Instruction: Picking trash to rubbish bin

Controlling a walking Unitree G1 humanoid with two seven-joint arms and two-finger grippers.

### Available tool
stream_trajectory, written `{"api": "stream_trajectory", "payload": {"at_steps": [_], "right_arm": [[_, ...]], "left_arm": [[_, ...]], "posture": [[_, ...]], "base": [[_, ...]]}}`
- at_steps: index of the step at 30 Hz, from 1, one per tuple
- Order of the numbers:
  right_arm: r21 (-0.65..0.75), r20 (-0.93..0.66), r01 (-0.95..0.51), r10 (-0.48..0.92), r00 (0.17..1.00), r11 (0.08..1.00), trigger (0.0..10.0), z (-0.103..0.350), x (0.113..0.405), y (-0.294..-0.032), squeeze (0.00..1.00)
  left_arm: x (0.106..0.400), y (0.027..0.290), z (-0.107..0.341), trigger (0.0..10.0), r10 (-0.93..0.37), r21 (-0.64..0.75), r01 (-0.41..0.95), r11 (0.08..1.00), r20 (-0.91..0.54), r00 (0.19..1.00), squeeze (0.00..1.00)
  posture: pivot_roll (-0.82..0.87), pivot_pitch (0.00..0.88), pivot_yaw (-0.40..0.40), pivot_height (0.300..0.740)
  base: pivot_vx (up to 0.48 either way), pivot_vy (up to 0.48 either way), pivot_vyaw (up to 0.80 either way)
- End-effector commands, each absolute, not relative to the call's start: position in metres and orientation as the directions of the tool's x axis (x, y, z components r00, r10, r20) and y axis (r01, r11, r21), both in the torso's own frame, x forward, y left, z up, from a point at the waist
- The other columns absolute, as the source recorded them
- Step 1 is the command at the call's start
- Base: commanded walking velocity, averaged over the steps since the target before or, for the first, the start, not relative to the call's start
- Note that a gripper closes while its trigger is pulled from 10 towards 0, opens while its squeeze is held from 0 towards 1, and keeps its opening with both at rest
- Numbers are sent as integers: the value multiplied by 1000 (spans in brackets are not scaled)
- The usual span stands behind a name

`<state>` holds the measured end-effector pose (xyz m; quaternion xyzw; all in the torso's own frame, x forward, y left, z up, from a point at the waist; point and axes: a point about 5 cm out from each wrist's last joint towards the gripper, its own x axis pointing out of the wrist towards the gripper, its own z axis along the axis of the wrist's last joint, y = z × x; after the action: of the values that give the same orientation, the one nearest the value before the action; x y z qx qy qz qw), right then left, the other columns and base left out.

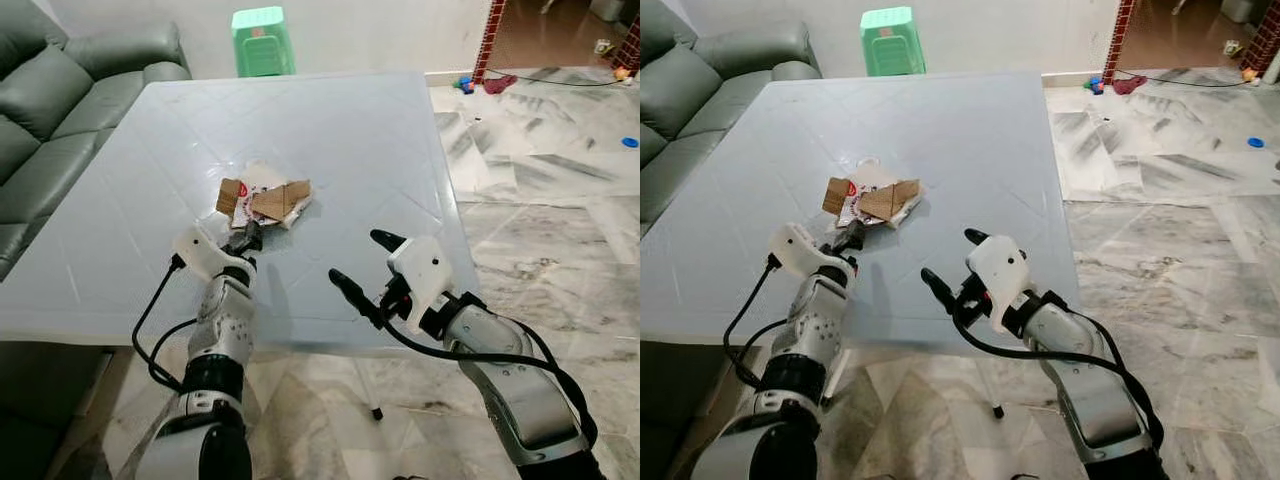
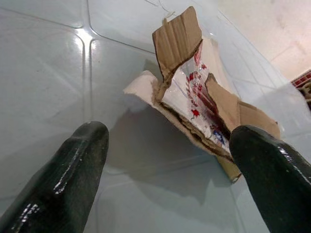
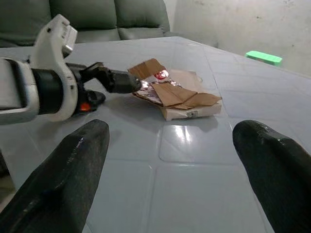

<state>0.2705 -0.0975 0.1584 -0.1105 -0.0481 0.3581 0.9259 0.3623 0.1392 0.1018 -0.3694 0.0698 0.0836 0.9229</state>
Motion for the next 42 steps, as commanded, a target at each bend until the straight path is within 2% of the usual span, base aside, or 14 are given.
{"api": "stream_trajectory", "payload": {"at_steps": [1, 6, 8, 15, 20, 29, 38, 42], "right_arm": [[-248, 4, -661, 683, 731, 709, 10000, 160, 264, -94, 0], [-250, -8, -661, 682, 732, 707, 10000, 161, 260, -94, 0], [-251, -4, -653, 674, 738, 714, 10000, 162, 260, -95, 0], [-258, 2, -637, 660, 751, 726, 10000, 165, 262, -95, 0], [-261, 3, -632, 655, 755, 730, 10000, 165, 263, -96, 0], [-268, 14, -630, 657, 754, 729, 10000, 168, 266, -92, 0], [-219, 5, -705, 723, 691, 675, 10000, 170, 251, -87, 0], [-226, -2, -706, 725, 689, 671, 10000, 171, 248, -88, 0]], "left_arm": [[362, 137, 94, 10000, 77, -713, -217, 666, -224, 972, 0], [367, 135, 100, 10000, 54, -752, -184, 633, -194, 979, 0], [372, 130, 109, 10000, 30, -746, -136, 651, -154, 988, 0], [377, 118, 119, 10000, -3, -736, -91, 671, -125, 992, 0], [372, 115, 126, 10000, 17, -668, -52, 742, -60, 998, 0], [365, 127, 105, 10000, 30, -764, -128, 632, -141, 990, 0], [376, 136, 117, 10000, 19, -784, -76, 617, -82, 996, 0], [380, 139, 118, 10000, 28, -800, -87, 594, -88, 996, 0]], "posture": [[-129, 170, 76, 740], [-137, 167, 78, 740], [-137, 166, 81, 740], [-132, 166, 84, 740], [-128, 164, 83, 740], [-123, 169, 76, 740], [-162, 191, 82, 740], [-175, 201, 83, 740]], "base": [[0, 0, 0], [0, 0, 0], [0, 0, 0], [0, 0, 0], [0, 0, 0], [0, 0, 0], [0, 0, 0], [0, 0, 0]]}}
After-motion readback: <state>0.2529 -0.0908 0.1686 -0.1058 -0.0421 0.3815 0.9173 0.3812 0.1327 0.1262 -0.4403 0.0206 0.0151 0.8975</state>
